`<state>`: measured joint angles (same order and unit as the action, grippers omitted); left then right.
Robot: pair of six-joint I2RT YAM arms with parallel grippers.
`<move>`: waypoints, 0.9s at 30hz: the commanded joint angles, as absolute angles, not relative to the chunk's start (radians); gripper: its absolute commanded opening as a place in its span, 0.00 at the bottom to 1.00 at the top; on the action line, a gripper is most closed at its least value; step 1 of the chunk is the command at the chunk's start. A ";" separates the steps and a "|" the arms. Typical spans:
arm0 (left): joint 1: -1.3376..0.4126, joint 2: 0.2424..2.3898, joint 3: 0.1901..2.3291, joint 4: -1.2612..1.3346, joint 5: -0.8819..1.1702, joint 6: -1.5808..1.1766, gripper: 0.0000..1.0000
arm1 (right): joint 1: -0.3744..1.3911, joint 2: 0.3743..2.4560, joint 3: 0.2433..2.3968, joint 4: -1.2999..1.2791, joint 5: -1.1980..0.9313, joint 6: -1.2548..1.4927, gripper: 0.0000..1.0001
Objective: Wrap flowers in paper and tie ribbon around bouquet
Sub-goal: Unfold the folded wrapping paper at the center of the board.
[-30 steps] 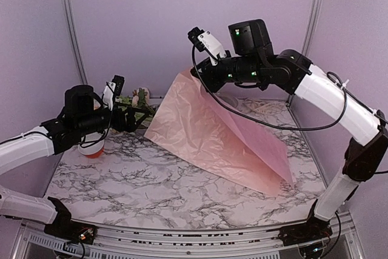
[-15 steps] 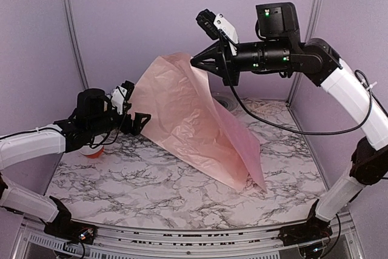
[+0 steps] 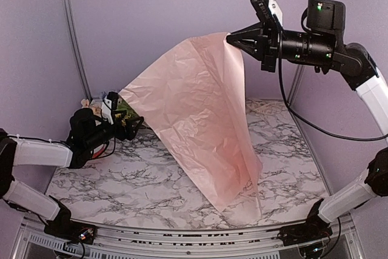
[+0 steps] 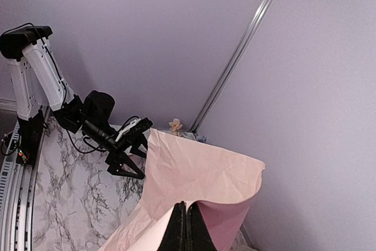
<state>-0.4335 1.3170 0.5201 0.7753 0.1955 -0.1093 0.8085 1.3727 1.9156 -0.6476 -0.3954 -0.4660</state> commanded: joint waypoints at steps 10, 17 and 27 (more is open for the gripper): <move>-0.468 1.875 0.695 1.746 0.619 -0.673 0.99 | 0.784 1.349 1.891 -0.604 -0.414 -0.467 0.00; -0.531 1.853 0.693 1.635 0.460 -0.559 0.01 | 0.781 1.341 1.878 -0.607 -0.377 -0.460 0.00; -0.585 1.240 0.515 0.969 0.344 -0.279 0.00 | 0.773 1.318 1.845 -0.523 0.047 -0.333 0.00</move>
<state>-0.5446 1.5341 0.5327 1.3506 0.3927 -0.4816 0.7856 1.3426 1.8301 -0.5777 -0.2039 -0.4046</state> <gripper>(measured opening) 0.004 0.006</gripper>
